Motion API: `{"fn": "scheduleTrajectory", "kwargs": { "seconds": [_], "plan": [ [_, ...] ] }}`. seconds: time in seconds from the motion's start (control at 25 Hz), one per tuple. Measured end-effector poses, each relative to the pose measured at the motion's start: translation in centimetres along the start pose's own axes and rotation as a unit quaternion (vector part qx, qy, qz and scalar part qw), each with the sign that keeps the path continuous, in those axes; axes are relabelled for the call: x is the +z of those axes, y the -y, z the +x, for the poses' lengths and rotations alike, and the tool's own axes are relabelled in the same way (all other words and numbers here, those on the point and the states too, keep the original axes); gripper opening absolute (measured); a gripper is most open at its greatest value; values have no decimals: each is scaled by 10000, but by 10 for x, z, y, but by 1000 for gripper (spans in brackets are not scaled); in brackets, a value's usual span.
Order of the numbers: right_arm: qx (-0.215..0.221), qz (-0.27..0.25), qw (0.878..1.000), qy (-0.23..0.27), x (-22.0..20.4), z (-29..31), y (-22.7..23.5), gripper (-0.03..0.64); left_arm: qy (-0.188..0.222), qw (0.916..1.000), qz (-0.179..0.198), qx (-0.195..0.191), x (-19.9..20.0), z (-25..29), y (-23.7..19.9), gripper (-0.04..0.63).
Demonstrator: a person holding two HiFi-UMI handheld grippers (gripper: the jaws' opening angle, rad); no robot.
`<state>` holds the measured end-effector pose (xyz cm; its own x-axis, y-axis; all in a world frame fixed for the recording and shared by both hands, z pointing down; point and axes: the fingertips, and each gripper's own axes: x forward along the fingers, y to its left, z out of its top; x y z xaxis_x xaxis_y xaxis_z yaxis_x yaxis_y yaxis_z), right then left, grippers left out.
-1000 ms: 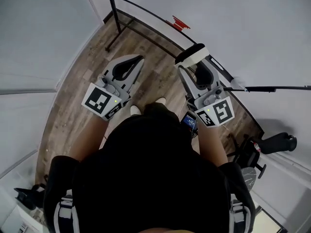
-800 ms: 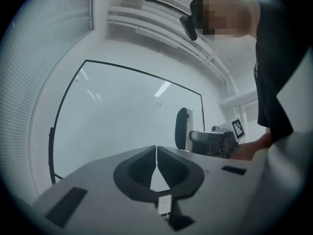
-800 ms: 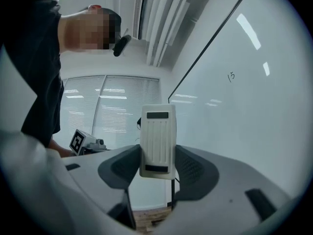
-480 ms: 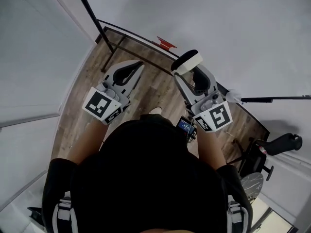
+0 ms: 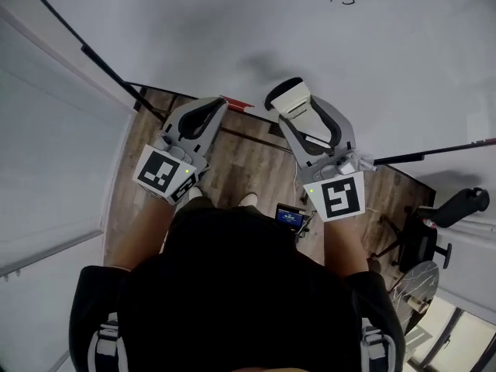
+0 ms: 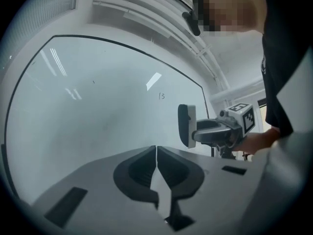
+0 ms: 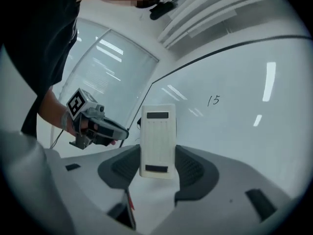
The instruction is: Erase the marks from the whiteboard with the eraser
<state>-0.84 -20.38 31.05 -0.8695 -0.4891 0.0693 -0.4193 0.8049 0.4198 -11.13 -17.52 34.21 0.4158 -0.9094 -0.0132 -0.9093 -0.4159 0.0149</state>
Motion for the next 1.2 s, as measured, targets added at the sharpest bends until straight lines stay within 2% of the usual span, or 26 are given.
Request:
{"fn": "scheduleTrajectory", "kwargs": {
  "seconds": [0.12, 0.24, 0.32, 0.56, 0.72, 0.88, 1.08, 1.2],
  "plan": [
    [-501, -698, 9940, -683, -1, 8, 22, 221, 93, 9994, 16, -325, 12, 24, -11, 9],
    [-1239, -1373, 9773, -1032, 15, 13, 51, 222, 197, 9963, 43, -833, 25, 46, -17, 9],
    [-1546, -1765, 9649, -1183, 32, 13, 68, 222, 228, 9942, 58, -1045, 31, 51, -19, 9],
    [-2147, -2378, 9322, -1682, 71, 5, 114, 221, 204, 9921, 211, -1219, 41, 67, -24, 9],
    [-2664, -2932, 8979, -1919, 106, 7, 148, 221, 208, 9911, 275, -1288, 40, 76, -25, 9],
    [-2835, -3397, 8662, -2324, 139, 18, 178, 221, 217, 9901, 270, -1362, 39, 75, -24, 9],
    [-2736, -3823, 8282, -3050, 138, 28, 182, 219, 253, 9906, 183, -1335, 38, 70, -27, 9],
    [-2481, -3963, 8216, -3262, 118, 35, 167, 218, 255, 9911, 162, -1295, 41, 68, -26, 9]
  ]
}}
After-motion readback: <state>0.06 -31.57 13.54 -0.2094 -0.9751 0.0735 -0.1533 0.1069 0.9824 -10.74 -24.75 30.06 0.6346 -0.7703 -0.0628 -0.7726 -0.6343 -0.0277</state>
